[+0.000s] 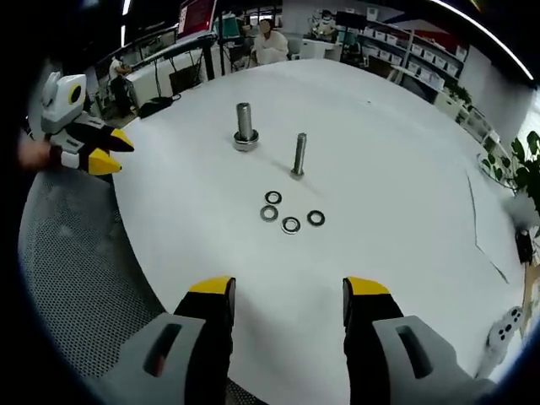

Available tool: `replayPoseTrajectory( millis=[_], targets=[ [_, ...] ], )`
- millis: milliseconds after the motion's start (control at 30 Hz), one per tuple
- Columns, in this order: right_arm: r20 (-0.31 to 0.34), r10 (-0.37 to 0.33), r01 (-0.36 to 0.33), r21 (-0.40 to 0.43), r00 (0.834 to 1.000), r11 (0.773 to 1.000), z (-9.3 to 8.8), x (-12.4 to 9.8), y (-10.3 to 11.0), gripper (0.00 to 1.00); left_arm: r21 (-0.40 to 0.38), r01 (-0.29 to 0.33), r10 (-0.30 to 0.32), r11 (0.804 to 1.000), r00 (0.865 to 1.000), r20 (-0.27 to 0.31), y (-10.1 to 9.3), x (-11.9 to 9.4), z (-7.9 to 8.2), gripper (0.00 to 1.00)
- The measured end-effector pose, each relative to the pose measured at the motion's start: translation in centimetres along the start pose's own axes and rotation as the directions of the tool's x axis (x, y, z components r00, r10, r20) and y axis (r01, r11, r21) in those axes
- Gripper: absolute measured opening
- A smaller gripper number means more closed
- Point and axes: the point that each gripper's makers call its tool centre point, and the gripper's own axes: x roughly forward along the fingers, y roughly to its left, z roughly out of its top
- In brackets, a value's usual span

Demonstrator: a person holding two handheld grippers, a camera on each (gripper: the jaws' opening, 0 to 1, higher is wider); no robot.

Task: Place the washer onto the threaded stud by aligning its center hole with the stud, sliding it down to the base, and recovering from edge contact or off-axis alignment until the washer reaches the visible bottom stop.

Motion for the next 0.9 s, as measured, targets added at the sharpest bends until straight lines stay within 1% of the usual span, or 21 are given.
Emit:
replayPoseTrajectory(
  millis=[167,233,333,467,567,700,900],
  targets=[
    [-0.006,0.017,-0.017,-0.007,1.0,1.0,1.0,0.7,-0.1,0.54,0.0,-0.003,0.003,1.0,1.0,0.001,0.1,0.0,0.0,0.25],
    [-0.012,0.022,-0.022,0.002,1.0,1.0,1.2,1.1,-0.2,0.54,0.003,-0.006,0.006,1.0,1.0,-0.012,0.1,0.1,-0.2,0.25],
    [-0.022,0.026,-0.026,0.015,0.999,1.0,1.3,1.6,-0.2,0.54,-0.003,-0.006,0.006,1.0,1.0,0.005,0.2,0.0,0.0,0.25],
    [-0.045,0.037,-0.036,0.03,0.998,0.999,1.2,2.3,-0.2,0.54,-0.002,-0.001,0.001,1.0,1.0,-0.005,0.0,0.0,-0.1,0.25],
    [-0.051,0.031,-0.03,0.032,0.998,0.999,1.4,2.7,-0.6,0.53,-0.002,-0.002,0.002,1.0,1.0,0.0,0.1,0.0,0.0,0.25],
    [-0.052,0.026,-0.024,0.045,0.998,0.999,2.0,3.2,-0.9,0.53,-0.005,0.0,0.0,1.0,1.0,-0.006,0.1,0.0,-0.1,0.25],
    [-0.056,0.029,-0.027,0.037,0.998,0.999,2.7,4.0,-1.2,0.53,-0.007,0.003,-0.003,1.0,1.0,-0.008,0.0,0.0,-0.2,0.25]
  ],
)
